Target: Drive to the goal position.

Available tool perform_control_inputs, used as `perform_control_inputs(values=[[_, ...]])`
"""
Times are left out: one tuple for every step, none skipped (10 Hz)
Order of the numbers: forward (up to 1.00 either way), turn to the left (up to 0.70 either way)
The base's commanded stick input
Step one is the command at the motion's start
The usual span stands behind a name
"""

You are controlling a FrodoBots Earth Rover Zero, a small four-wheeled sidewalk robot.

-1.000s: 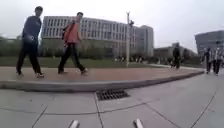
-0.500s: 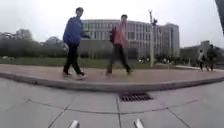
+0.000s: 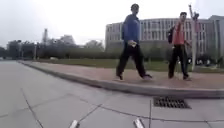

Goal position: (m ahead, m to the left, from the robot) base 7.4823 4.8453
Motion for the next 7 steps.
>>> perform_control_inputs(values=[[0.05,0.00],[0.05,0.00],[0.38,0.00],[0.69,0.00],[0.70,0.00],[0.70,0.00],[0.70,0.00]])
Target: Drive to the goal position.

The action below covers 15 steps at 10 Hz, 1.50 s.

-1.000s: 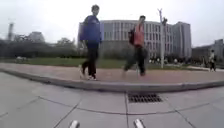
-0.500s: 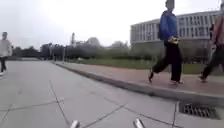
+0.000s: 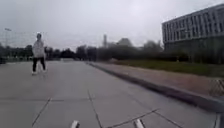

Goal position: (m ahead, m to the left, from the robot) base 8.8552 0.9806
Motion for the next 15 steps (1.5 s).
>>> perform_control_inputs(values=[[0.70,0.00],[0.70,0.00],[0.70,0.00],[0.70,0.00],[0.70,0.00],[0.70,0.00],[0.70,0.00],[0.70,0.00],[0.70,0.00],[0.70,0.00],[0.70,0.00],[0.70,0.05],[0.70,0.35],[0.70,0.35],[0.70,0.32]])
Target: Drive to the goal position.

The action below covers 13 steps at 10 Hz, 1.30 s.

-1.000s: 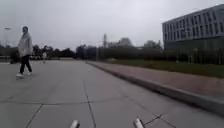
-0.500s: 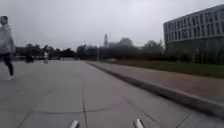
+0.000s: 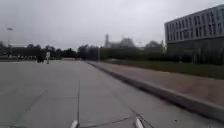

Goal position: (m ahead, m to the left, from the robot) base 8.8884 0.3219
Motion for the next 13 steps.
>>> perform_control_inputs(values=[[0.70,0.24],[0.70,0.00],[0.70,0.00],[0.70,0.00],[0.70,0.00],[0.70,0.00],[0.70,0.00],[0.70,0.00],[0.70,0.00],[0.70,0.00],[0.70,0.00],[0.70,0.00],[0.70,0.00]])
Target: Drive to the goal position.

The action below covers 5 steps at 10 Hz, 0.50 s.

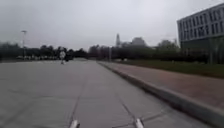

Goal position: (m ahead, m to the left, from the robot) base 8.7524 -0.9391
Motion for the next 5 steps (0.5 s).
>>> perform_control_inputs(values=[[0.70,0.00],[0.70,0.00],[0.70,0.00],[0.70,0.00],[0.70,0.20]])
